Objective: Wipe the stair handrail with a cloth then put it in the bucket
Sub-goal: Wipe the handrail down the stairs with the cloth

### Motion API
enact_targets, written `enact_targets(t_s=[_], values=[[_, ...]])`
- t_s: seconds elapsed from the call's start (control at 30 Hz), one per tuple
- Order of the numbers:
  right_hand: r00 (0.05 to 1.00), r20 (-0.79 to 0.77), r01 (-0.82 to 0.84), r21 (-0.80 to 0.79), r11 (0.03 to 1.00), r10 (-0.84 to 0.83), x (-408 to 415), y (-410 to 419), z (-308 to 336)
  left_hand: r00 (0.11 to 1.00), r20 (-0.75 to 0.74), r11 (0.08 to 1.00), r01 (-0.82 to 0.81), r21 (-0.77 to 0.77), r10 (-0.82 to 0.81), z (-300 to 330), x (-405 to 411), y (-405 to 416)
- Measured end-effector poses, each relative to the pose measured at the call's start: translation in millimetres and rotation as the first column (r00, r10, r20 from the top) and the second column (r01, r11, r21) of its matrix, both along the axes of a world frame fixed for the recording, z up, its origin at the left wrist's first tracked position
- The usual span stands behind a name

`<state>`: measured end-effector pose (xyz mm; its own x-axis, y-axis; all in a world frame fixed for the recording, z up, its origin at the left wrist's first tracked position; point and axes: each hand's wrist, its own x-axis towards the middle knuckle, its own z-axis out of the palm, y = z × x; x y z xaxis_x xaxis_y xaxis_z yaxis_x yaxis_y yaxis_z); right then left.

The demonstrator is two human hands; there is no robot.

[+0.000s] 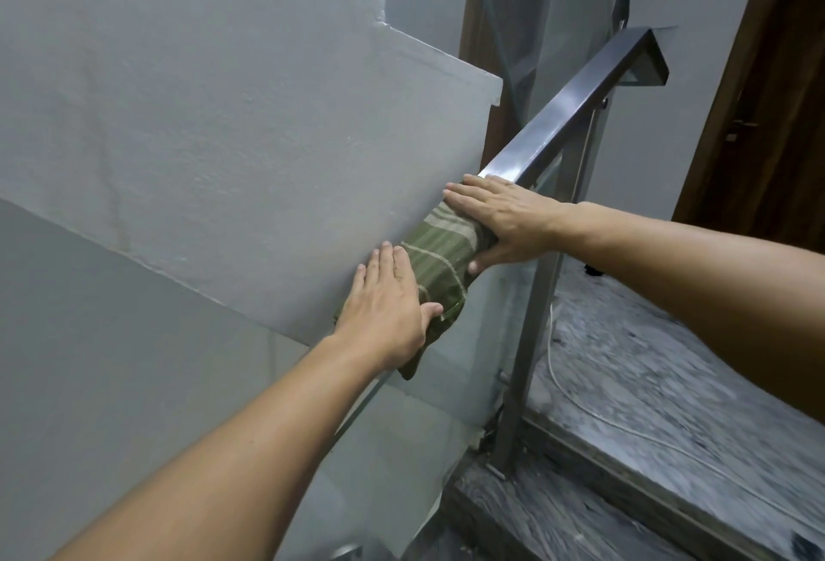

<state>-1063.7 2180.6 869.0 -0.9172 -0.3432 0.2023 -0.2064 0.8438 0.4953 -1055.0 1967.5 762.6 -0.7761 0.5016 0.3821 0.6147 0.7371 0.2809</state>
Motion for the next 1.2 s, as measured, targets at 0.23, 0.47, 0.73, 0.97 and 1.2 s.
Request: enact_targets(t_s=[0.23, 0.47, 0.73, 0.97, 1.2], values=[[0.998, -0.005, -0.067, -0.023, 0.997, 0.067, 9, -18, -21, 0.999, -0.043, 1.0, 0.013, 0.001, -0.013, -19, 11, -24], [0.99, -0.017, -0.142, -0.016, 0.99, 0.141, 21, -40, -42, 0.999, -0.043, 1.0, 0.012, 0.027, -0.011, -41, 25, -54], [0.979, -0.069, -0.191, -0.009, 0.982, 0.19, 38, -85, -80, 0.997, -0.063, 0.998, -0.03, 0.051, 0.033, -77, 47, -98], [0.956, -0.109, -0.272, 0.015, 0.962, 0.272, 61, -147, -125, 0.992, -0.087, 0.994, -0.086, 0.064, 0.092, -121, 72, -155], [0.957, -0.09, -0.281, -0.038, 0.959, 0.277, 91, -217, -175, 0.99, -0.004, 0.989, -0.142, 0.027, 0.142, -163, 110, -222]])
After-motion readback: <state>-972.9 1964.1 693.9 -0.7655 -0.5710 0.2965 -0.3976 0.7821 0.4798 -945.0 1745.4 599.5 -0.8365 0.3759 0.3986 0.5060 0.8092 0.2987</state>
